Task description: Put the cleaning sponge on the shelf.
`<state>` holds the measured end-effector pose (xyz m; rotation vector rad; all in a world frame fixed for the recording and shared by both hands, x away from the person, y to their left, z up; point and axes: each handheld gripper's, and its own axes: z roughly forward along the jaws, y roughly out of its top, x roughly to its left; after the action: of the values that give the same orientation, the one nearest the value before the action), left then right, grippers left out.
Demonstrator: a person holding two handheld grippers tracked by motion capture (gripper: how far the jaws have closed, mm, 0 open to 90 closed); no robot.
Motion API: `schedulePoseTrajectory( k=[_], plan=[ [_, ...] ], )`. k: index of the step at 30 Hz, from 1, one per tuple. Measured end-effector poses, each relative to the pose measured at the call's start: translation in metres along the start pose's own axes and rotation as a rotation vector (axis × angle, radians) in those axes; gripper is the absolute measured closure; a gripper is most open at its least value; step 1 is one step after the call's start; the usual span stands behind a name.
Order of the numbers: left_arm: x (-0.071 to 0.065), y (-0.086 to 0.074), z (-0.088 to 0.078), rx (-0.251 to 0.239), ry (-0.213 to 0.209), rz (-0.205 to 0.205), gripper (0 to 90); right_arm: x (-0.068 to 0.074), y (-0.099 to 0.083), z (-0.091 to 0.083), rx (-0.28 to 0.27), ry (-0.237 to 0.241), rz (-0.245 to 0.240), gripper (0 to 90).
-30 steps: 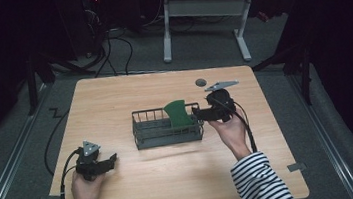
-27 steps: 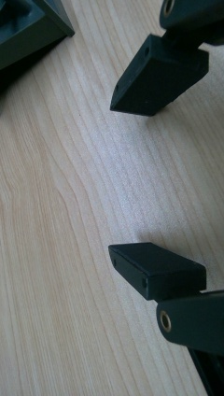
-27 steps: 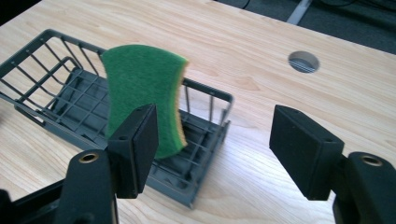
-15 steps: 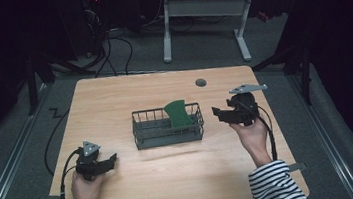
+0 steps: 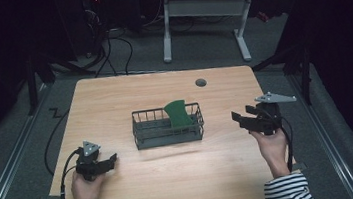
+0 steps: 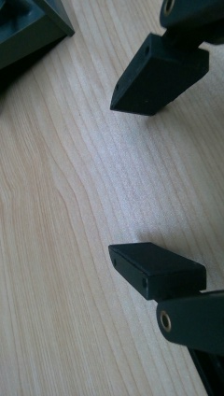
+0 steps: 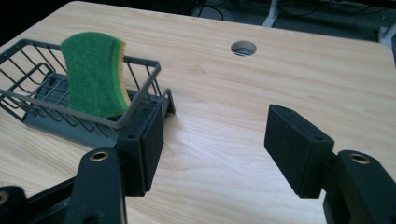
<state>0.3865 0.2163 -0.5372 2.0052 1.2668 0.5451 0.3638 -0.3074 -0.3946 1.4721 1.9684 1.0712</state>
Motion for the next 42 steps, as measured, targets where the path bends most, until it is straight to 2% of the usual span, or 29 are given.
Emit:
schedulePoseTrajectory(
  k=[3,6,9,13,14,15,19,22,31,36,37,41,42],
  plan=[
    [0.000,0.000,0.000,0.000,0.001,0.002,26.0,-0.003,-0.008,-0.001,0.002,-0.014,-0.009,38.1],
    [0.000,0.000,0.000,0.000,0.001,0.001,26.0,-0.009,-0.026,0.000,0.014,-0.022,0.016,38.1],
    [0.000,0.000,0.000,0.000,0.001,0.001,26.0,-0.013,-0.034,0.002,0.019,-0.021,0.025,38.1],
    [0.000,0.000,0.000,0.001,0.001,0.002,26.0,-0.019,-0.055,0.009,0.029,-0.031,0.044,38.2],
    [0.000,0.000,0.000,0.001,-0.001,0.004,26.0,-0.019,-0.055,0.009,0.029,-0.031,0.044,38.2],
    [0.000,0.000,0.000,0.001,-0.003,0.006,26.0,-0.022,-0.064,0.014,0.038,-0.023,0.068,38.1],
    [-0.001,0.000,0.000,0.001,-0.005,0.007,26.0,-0.026,-0.078,0.020,0.046,-0.039,0.068,38.1],
    [-0.001,0.000,0.000,0.001,-0.004,0.006,26.0,-0.032,-0.095,0.029,0.057,-0.045,0.099,38.1],
    [-0.001,0.000,0.000,0.001,-0.003,0.006,26.0,-0.039,-0.116,0.042,0.085,-0.096,0.117,37.7],
    [-0.001,0.000,0.000,0.001,-0.003,0.005,25.9,-0.037,-0.128,0.050,0.092,-0.171,0.087,35.9],
    [-0.001,0.000,0.000,0.001,-0.003,0.005,25.9,-0.037,-0.128,0.050,0.092,-0.171,0.087,35.9],
    [-0.001,0.000,0.000,0.001,-0.003,0.005,25.9,-0.031,-0.127,0.052,0.110,-0.204,0.023,35.3],
    [-0.001,0.000,0.000,0.001,-0.003,0.005,25.9,-0.031,-0.128,0.052,0.110,-0.209,0.024,34.7]
  ],
)
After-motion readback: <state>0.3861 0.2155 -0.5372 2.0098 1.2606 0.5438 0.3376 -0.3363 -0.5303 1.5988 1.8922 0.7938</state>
